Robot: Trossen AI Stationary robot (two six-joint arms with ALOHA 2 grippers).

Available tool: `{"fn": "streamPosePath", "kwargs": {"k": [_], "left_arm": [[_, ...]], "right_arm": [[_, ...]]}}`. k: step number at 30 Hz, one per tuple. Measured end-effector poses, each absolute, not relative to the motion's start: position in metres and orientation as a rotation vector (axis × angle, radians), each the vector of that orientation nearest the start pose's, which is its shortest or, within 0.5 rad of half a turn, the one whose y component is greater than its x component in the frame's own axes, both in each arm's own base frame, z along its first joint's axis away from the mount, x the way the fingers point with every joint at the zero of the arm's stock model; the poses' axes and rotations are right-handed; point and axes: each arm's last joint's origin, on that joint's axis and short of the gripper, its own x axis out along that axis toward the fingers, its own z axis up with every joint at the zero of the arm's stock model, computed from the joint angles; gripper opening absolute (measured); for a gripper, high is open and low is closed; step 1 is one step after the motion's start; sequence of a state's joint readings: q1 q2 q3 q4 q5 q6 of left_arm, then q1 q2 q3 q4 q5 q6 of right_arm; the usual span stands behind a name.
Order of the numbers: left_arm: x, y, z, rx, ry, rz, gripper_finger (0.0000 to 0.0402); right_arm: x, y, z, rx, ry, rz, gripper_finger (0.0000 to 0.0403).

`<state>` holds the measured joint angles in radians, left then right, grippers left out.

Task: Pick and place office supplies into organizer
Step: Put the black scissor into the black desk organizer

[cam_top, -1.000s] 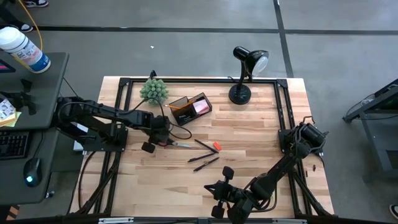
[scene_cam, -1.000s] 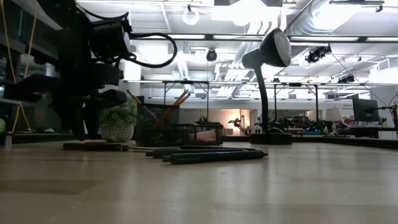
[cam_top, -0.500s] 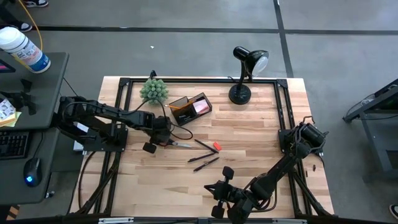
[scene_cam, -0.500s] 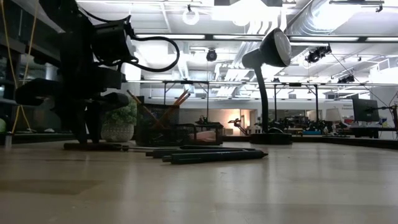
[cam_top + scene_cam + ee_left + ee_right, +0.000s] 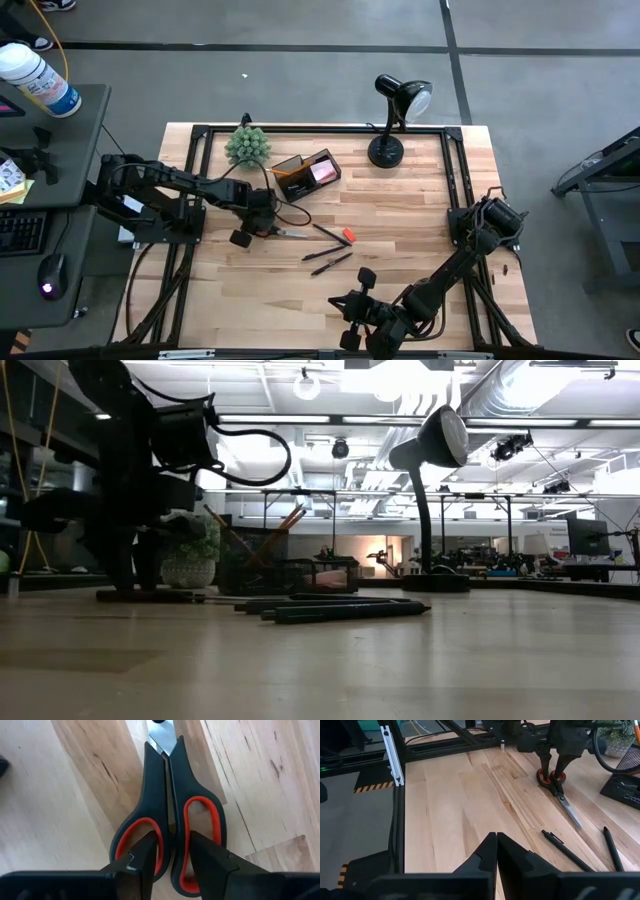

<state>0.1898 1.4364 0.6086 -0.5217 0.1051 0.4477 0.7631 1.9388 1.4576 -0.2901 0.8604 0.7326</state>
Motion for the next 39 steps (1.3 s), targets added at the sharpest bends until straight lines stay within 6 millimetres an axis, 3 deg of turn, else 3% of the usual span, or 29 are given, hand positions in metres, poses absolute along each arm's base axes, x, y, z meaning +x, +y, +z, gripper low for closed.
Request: {"fn": "streamPosePath", "kwargs": {"k": [8, 12, 18, 25, 32, 39], "left_arm": [[0.212, 0.037, 0.131, 0.163, 1.327, -0.221, 0.0166], [0.211, 0.038, 0.131, 0.131, 1.335, -0.184, 0.0132], [0.211, 0.037, 0.131, 0.102, 1.342, -0.181, 0.0029], [0.212, 0.037, 0.140, 0.047, 1.385, -0.192, 0.0042], [0.227, 0.041, 0.177, 0.139, 1.408, -0.190, 0.0036], [0.238, 0.051, 0.240, 0.384, 1.479, -0.066, 0.0040]], "right_arm": [[0.320, 0.276, 0.229, 0.155, 0.457, -0.273, 0.0004], [0.320, 0.276, 0.229, 0.155, 0.457, -0.273, 0.0001], [0.320, 0.276, 0.229, 0.155, 0.457, -0.273, 0.0004], [0.320, 0.276, 0.229, 0.155, 0.460, -0.271, 0.0004], [0.320, 0.276, 0.229, 0.145, 0.463, -0.270, 0.0003], [0.319, 0.276, 0.229, 0.138, 0.463, -0.266, 0.0001]]}}
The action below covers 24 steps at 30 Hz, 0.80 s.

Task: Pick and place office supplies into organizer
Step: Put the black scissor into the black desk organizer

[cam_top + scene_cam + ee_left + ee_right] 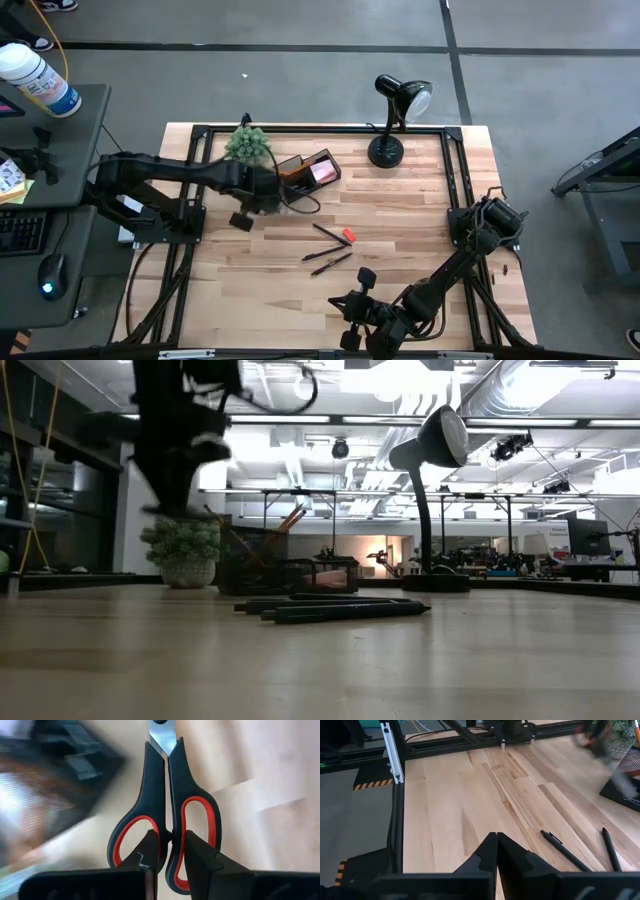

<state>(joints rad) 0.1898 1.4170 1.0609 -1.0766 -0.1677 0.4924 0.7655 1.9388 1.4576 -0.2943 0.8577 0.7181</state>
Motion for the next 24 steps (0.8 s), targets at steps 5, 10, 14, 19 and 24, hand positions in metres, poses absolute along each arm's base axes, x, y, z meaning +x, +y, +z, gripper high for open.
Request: {"fn": "streamPosePath", "kwargs": {"k": [5, 10, 14, 19, 24], "left_arm": [[0.240, 0.060, 0.286, 0.638, 1.529, 0.108, 0.0042], [0.232, 0.081, 0.315, 0.747, 1.604, 0.253, 0.0043], [0.223, 0.097, 0.318, 0.774, 1.702, 0.275, 0.0044], [0.220, 0.106, 0.314, 0.834, 1.818, 0.269, 0.0044], [0.228, 0.110, 0.307, 0.964, 1.909, 0.290, 0.0044]], "right_arm": [[0.319, 0.277, 0.229, 0.120, 0.464, -0.264, 0.0004], [0.319, 0.277, 0.229, 0.096, 0.467, -0.258, 0.0003], [0.319, 0.276, 0.229, 0.092, 0.467, -0.258, 0.0006], [0.319, 0.276, 0.229, 0.092, 0.467, -0.258, 0.0001], [0.320, 0.276, 0.229, 0.087, 0.464, -0.264, 0.0004]]}}
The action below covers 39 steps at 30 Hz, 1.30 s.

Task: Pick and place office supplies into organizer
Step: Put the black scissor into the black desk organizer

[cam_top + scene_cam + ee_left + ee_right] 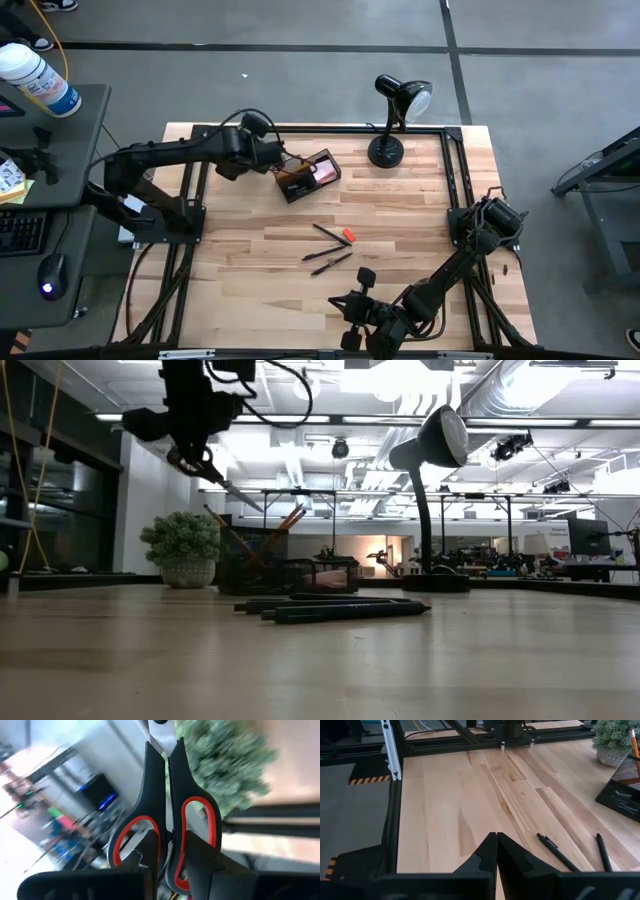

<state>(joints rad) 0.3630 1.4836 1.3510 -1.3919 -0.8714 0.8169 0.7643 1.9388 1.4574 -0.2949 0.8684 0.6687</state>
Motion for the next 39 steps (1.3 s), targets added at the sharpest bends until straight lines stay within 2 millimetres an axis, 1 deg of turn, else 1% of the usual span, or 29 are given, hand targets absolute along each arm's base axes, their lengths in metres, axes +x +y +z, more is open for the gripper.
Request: {"fn": "streamPosePath", "kwargs": {"k": [4, 7, 14, 19, 24, 31, 35, 39], "left_arm": [[0.236, 0.114, 0.297, 1.047, 1.998, 0.281, 0.0044], [0.243, 0.116, 0.288, 1.064, 2.032, 0.259, 0.0044], [0.258, 0.112, 0.273, 1.129, 2.064, 0.207, 0.0044], [0.264, 0.107, 0.269, 1.187, 2.078, 0.201, 0.0044], [0.264, 0.109, 0.270, 1.210, 2.089, 0.219, 0.0044], [0.267, 0.113, 0.281, 1.203, 2.065, 0.256, 0.0044], [0.268, 0.113, 0.287, 1.209, 2.059, 0.246, 0.0044], [0.266, 0.113, 0.288, 1.211, 2.071, 0.221, 0.0044]], "right_arm": [[0.320, 0.276, 0.229, 0.088, 0.463, -0.266, 0.0001], [0.320, 0.275, 0.229, 0.087, 0.461, -0.269, 0.0004], [0.320, 0.275, 0.229, 0.088, 0.459, -0.271, 0.0003], [0.320, 0.275, 0.229, 0.089, 0.460, -0.270, 0.0003], [0.320, 0.275, 0.229, 0.089, 0.460, -0.269, 0.0004], [0.320, 0.275, 0.229, 0.090, 0.461, -0.269, 0.0003], [0.320, 0.275, 0.229, 0.090, 0.461, -0.269, 0.0003], [0.320, 0.275, 0.229, 0.090, 0.460, -0.269, 0.0003]]}}
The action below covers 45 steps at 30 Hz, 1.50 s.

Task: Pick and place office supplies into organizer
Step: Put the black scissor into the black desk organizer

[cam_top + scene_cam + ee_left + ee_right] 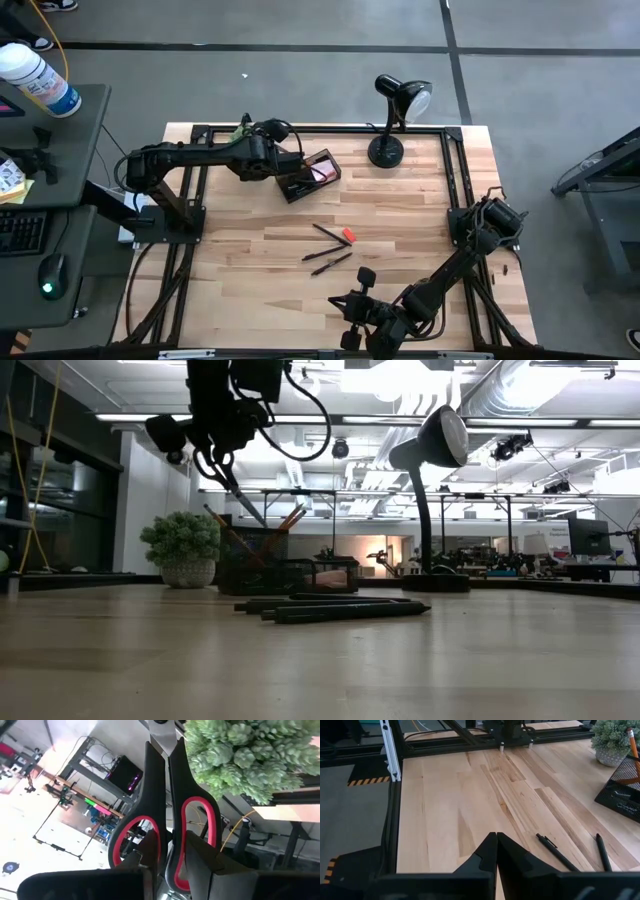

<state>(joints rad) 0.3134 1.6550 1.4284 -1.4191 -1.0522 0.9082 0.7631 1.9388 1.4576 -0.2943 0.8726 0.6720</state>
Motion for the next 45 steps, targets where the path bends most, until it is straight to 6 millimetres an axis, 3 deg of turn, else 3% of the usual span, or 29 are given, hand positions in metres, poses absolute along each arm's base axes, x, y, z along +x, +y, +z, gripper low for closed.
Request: {"fn": "streamPosePath", "kwargs": {"k": [14, 34, 45], "left_arm": [[0.272, 0.095, 0.287, 1.204, 2.012, 0.197, 0.0044], [0.274, 0.096, 0.286, 1.168, 1.975, 0.197, 0.0044], [0.286, 0.100, 0.264, 1.232, 2.085, 0.173, 0.0044]], "right_arm": [[0.320, 0.275, 0.229, 0.089, 0.461, -0.269, 0.0003], [0.320, 0.276, 0.229, 0.098, 0.461, -0.261, 0.0004], [0.320, 0.276, 0.229, 0.099, 0.461, -0.260, 0.0005]]}}
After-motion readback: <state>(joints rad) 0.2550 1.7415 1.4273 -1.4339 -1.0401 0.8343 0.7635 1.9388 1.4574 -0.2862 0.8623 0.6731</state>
